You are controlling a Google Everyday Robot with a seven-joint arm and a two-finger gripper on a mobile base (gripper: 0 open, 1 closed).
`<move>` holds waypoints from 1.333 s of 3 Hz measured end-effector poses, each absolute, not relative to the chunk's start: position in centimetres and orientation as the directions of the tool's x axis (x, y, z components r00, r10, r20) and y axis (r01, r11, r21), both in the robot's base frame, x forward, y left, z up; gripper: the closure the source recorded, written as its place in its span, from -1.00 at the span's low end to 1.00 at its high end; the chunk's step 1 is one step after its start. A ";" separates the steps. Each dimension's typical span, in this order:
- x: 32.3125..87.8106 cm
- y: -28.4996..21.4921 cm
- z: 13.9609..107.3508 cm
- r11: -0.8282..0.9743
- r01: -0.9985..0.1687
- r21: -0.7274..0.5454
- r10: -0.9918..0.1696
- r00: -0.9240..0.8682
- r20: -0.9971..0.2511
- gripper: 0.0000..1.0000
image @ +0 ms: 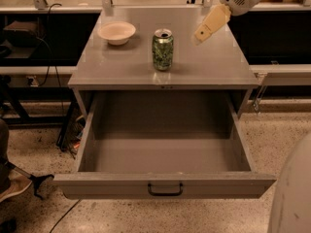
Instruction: Place green can into top drawer
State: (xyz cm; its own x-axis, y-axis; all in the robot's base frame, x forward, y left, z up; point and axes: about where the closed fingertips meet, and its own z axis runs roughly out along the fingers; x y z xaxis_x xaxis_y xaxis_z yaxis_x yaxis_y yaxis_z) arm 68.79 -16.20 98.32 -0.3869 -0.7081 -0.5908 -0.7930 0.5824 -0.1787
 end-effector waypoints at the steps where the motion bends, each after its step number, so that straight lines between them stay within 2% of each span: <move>1: 68.5 -16.2 98.2 0.577 -0.797 -0.179 -0.712 -0.383 -0.588 -1.00; 3: 68.1 -15.5 98.2 0.633 -0.755 -0.172 -0.660 -0.410 -0.629 -1.00; 4: 67.8 -13.0 95.8 0.652 -0.745 -0.141 -0.604 -0.398 -0.690 -1.00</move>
Offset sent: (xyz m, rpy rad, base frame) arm -0.0042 -0.0049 -0.0021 0.0215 -0.0010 -0.0428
